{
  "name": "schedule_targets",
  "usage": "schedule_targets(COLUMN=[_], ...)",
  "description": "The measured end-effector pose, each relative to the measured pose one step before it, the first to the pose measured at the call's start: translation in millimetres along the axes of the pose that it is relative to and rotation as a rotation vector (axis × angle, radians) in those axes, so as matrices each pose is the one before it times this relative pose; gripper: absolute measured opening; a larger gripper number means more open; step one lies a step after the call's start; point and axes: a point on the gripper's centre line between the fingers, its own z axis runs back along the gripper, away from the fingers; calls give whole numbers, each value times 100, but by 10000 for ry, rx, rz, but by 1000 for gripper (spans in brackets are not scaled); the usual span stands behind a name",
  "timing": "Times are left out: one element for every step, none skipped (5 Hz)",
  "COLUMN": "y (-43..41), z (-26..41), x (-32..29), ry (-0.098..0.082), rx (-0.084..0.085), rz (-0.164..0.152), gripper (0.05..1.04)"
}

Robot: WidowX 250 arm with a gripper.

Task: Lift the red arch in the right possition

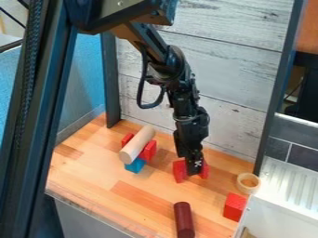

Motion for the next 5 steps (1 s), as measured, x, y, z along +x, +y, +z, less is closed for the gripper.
schedule_targets(y=[-118,62,-100,169,319], z=[-1420,-1040,-78,-506,-54], x=[-346,236,964,202,420], ry=[138,108,-188,-12,-41], rx=[-46,-7,6,-46,395], rz=[104,84,28,217,482], gripper=[1000,948,662,364,314])
